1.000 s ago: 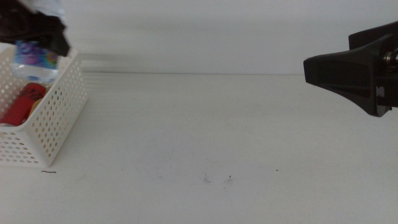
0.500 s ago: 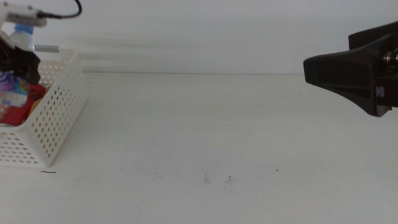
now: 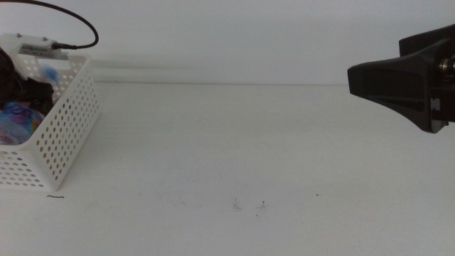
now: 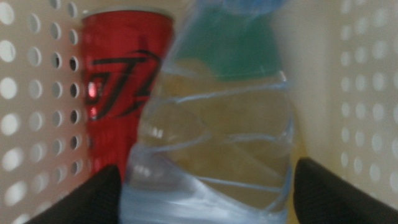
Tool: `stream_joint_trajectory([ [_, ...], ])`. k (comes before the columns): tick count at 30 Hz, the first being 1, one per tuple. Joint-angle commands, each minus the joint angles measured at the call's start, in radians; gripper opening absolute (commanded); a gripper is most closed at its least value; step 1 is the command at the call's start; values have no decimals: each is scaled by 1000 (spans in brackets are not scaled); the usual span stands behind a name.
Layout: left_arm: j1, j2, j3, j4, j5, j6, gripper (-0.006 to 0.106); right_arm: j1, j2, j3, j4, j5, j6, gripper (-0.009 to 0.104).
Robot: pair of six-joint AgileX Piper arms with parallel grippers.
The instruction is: Use arms to grab the bottles and put them into the dustbin to the left of the table.
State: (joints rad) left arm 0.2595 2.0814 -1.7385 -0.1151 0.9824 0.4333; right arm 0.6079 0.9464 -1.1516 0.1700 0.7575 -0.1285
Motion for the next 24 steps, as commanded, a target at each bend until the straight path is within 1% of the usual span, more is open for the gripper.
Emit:
stream_joint_trajectory([
  [1, 0, -40, -12, -14, 33, -27, 94, 0, -3, -9, -3, -1, -2, 83],
  [6, -2, -148, -10, -45, 100, -101, 94, 0, -3, -9, -3, -1, -2, 83],
  [11, -31, -361, 54, -135, 68, -101, 94, 0, -3, -9, -3, -1, -2, 83],
  [15, -142, -569, 182, -195, -25, -48, 94, 0, -3, -9, -3, -1, -2, 83],
  [20, -355, -838, 437, -201, -294, -50, 94, 0, -3, -9, -3, -1, -2, 83],
  [24, -497, -1020, 656, -201, -538, -95, 94, 0, -3, -9, -3, -1, -2, 83],
])
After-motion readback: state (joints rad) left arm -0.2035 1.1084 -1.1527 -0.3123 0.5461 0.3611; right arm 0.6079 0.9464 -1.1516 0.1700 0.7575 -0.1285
